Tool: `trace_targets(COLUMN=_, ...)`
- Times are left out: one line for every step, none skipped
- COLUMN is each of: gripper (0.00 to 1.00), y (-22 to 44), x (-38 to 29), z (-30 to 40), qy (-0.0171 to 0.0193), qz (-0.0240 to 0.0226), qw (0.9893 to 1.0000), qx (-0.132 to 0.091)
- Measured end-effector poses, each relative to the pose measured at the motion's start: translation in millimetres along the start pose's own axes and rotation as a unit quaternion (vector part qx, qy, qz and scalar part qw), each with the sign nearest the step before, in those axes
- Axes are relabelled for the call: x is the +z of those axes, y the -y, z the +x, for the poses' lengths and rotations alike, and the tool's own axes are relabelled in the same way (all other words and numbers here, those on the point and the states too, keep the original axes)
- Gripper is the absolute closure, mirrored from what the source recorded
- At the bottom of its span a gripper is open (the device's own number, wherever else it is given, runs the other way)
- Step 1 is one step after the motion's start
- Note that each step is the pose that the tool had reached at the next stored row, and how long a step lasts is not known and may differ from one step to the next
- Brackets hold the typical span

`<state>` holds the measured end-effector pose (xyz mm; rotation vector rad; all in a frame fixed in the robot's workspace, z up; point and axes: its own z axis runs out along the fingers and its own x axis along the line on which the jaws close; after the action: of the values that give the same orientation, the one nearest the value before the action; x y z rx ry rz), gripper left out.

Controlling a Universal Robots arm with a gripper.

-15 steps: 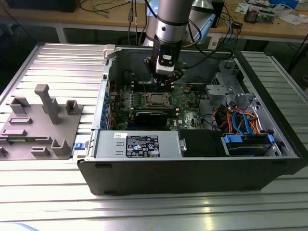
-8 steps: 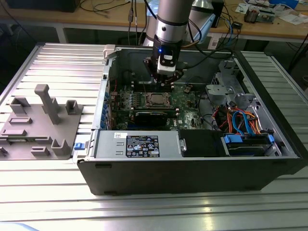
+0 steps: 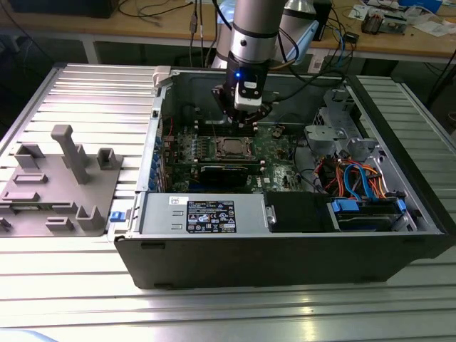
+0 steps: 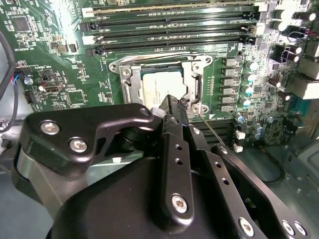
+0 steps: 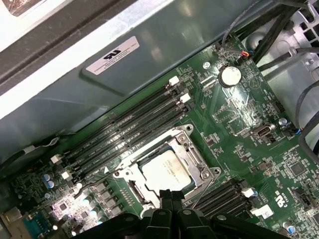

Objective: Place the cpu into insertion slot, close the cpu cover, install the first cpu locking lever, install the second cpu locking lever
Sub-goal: 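Install the first cpu locking lever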

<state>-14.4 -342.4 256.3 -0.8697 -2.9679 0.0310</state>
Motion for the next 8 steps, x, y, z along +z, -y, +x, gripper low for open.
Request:
trace_targets(gripper=0.89, y=0.0, x=0.0, z=0.0, qy=0.0001, qz=0.0001, qw=1.0, qx=-0.003)
trace_targets(gripper=0.89, y=0.0, x=0.0, z=0.0, qy=0.0002, qz=0.0002, qw=1.0, qx=-0.005)
trace_targets(gripper=0.89, y=0.0, x=0.0, z=0.0, qy=0.0003, qz=0.0004, qw=1.0, qx=-0.009)
trace_targets(gripper=0.89, y=0.0, x=0.0, z=0.0, qy=0.0004, qz=0.0005, qw=0.9999, qx=-0.013)
trace_targets(gripper=0.89, y=0.0, x=0.0, z=0.0, qy=0.0005, qz=0.0006, qw=0.9999, qx=-0.016)
trace_targets(gripper=0.89, y=0.0, x=0.0, z=0.0, qy=0.0006, qz=0.0008, qw=0.9998, qx=-0.019)
trace_targets(gripper=0.89, y=0.0, x=0.0, z=0.0, qy=0.0007, qz=0.0009, qw=0.9998, qx=-0.022)
trace_targets(gripper=0.89, y=0.0, x=0.0, z=0.0, qy=0.0008, qz=0.0009, qw=0.9997, qx=-0.023)
